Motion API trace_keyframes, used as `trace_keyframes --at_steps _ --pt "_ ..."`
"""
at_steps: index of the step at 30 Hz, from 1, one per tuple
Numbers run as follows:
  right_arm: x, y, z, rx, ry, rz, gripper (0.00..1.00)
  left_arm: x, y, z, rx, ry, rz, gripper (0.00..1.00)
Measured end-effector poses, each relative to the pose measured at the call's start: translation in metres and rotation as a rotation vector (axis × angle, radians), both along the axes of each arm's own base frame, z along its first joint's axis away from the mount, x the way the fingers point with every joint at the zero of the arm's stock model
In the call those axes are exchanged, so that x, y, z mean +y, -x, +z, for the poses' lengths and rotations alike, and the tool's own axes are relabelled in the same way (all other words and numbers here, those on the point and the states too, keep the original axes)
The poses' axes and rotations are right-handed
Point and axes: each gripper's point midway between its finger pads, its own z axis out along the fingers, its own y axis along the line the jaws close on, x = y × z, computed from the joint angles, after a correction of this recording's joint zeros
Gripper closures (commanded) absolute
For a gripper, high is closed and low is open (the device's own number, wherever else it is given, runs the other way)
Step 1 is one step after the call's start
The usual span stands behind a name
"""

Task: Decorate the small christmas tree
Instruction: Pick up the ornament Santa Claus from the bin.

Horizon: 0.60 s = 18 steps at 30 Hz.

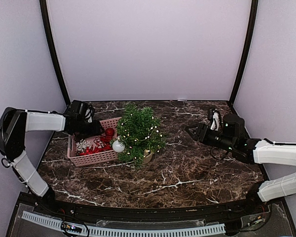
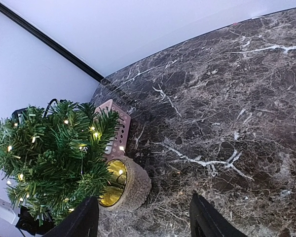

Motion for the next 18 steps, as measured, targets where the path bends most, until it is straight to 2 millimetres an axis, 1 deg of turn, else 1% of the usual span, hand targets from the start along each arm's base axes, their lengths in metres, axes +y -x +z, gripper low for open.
trace_keyframes --at_steps 3,6,9,13,18 --pt "0.0 0.0 0.0 0.004 -0.004 -0.001 0.36 0.007 -0.005 -0.007 0.004 -0.018 0.056 0.57" --pt "0.001 0.0 0.0 0.006 -0.007 -0.003 0.36 0.012 -0.015 -0.001 -0.035 -0.018 0.107 0.59" --pt "0.002 -0.001 -0.001 0.005 -0.01 -0.003 0.36 0.015 -0.024 0.003 -0.082 -0.007 0.154 0.65" --pt "0.004 -0.003 -0.007 0.017 -0.005 -0.003 0.36 0.019 -0.034 -0.007 -0.096 -0.004 0.202 0.71" --pt "0.005 -0.004 -0.009 0.021 -0.007 -0.001 0.36 0.024 -0.038 -0.021 -0.082 -0.011 0.247 0.72"
